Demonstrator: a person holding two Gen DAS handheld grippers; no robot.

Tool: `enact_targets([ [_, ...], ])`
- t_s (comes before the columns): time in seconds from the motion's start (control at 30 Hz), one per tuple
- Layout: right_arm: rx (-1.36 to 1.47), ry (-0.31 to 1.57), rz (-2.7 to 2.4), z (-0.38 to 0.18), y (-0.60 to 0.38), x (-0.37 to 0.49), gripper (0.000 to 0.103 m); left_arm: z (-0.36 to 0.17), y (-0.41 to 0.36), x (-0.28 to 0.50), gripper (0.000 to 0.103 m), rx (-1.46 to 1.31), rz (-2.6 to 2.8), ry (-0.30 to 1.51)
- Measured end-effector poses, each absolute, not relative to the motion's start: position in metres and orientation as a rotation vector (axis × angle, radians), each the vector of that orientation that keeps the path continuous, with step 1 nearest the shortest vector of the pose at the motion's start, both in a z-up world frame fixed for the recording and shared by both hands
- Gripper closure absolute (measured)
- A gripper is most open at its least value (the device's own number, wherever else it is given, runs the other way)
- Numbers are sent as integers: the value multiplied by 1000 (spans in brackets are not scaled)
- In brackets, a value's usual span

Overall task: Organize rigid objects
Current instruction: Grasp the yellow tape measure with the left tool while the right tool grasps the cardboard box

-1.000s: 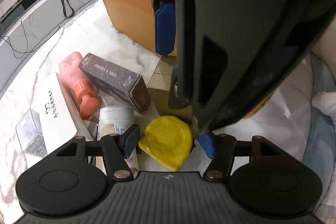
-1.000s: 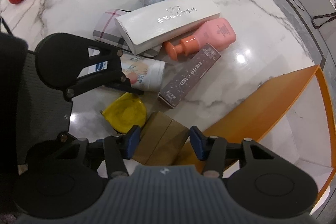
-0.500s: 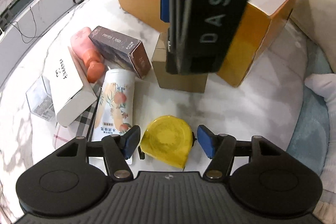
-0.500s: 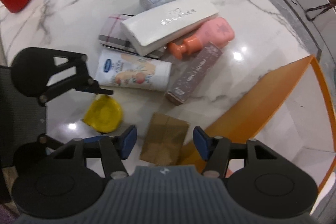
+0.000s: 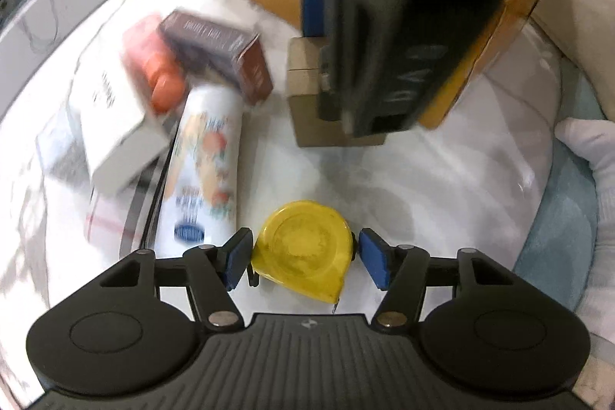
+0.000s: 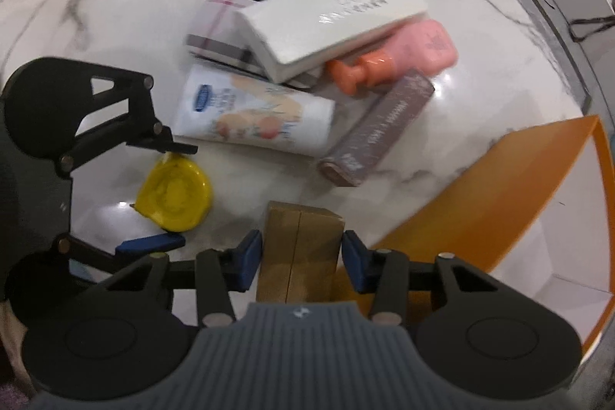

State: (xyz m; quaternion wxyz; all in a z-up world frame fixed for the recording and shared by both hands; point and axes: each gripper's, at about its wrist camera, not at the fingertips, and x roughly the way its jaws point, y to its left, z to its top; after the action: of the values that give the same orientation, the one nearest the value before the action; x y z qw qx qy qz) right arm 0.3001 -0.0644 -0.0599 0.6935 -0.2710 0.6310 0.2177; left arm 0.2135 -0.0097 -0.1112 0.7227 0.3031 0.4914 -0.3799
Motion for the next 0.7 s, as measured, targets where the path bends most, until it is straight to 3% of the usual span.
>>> enact_targets([
  [0.2, -568, 1393, 565, -58, -50, 277, 58, -111, 25, 208, 31, 599, -768, 1135],
  [0.33, -570, 1373, 568, -59, -45, 269, 46, -111, 39, 195, 26, 600, -768, 1108],
  [0.5, -557, 1392, 550, -69, -52, 269, 46, -112, 34, 201, 23, 612, -788, 1106],
  [0.63, -543, 1389, 557, -76, -52, 267, 47, -114, 32, 204, 26, 581, -800, 1124],
  [0.7, -538, 1386, 557, -80, -53, 267, 51, -115, 31, 206, 34, 568, -803, 1128],
])
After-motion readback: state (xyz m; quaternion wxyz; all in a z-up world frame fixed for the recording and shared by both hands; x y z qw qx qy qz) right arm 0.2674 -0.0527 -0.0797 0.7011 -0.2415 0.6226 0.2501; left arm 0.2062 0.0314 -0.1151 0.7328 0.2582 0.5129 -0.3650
